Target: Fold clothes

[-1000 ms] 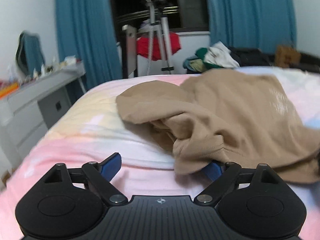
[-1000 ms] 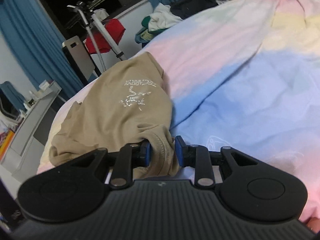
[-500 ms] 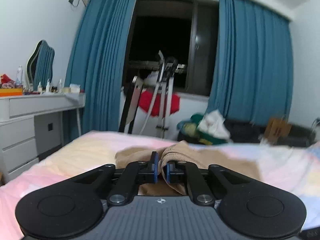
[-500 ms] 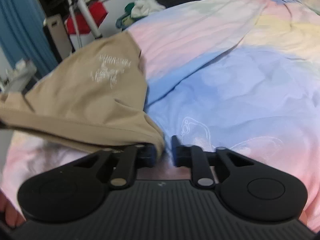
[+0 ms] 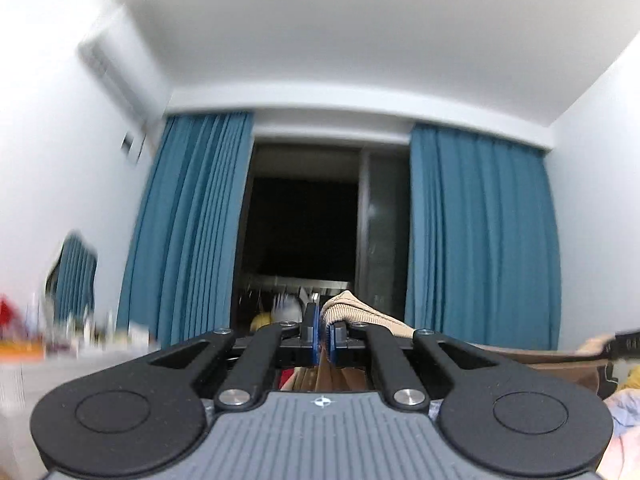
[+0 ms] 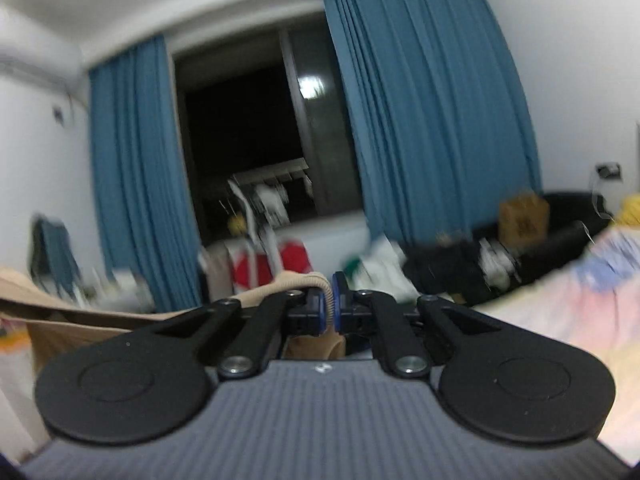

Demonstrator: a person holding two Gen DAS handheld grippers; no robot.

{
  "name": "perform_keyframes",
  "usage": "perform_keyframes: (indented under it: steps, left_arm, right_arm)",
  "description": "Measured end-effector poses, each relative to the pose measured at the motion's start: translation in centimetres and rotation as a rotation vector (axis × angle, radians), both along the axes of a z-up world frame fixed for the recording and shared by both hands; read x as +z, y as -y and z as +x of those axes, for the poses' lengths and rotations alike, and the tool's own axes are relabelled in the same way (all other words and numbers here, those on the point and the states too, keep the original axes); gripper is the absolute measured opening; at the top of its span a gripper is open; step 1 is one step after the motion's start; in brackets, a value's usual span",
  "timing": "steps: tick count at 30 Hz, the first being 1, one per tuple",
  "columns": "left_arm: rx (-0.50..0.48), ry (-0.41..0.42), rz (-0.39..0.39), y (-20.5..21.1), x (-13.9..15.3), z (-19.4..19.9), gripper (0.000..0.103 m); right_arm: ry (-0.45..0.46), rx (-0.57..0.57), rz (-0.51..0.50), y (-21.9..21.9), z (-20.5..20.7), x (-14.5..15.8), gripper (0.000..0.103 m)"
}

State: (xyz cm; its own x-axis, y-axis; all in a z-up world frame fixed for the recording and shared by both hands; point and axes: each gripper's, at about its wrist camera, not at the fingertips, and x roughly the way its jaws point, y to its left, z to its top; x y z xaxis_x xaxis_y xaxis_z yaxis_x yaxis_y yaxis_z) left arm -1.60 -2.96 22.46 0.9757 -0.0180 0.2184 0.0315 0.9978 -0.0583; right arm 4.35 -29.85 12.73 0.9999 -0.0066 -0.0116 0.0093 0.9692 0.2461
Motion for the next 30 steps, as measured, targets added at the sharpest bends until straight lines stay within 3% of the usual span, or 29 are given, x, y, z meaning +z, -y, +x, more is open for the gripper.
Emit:
perform_keyframes:
  steps: [6,10,15,19,24,30]
  left_arm:
    - [0.001,0.126,0.087,0.1,11.9,-4.5,0.006]
    - [0.001,0.170,0.090,0.1,16.2,-8.1,0.007]
    - [0.015,0.194,0.094,0.3,19.1,-11.3,0.008]
    - [-0.011,0.143,0.067,0.3,18.3,-11.8,0.010]
    - [0.001,0.070,0.074,0.1,14.5,-8.6,0.012]
    - [0.042,-0.083,0.112,1.2,6.4,1.4,0.012]
  right_arm:
    - [0.137,0.083,0.024,0.9,-4.6,10.9,0.007]
    - [0.241,0.105,-0.036,0.7,-9.1,15.8,0.007]
    - [0.314,0.112,-0.113,0.6,-12.9,19.6,0.007]
    - [0.299,0.122,-0.122,0.9,-13.6,20.0,0.007]
    - [0.193,0.155,-0.112,1.4,-10.9,17.2,0.007]
    - [0.023,0.117,-0.115,0.4,-1.5,11.4,0.007]
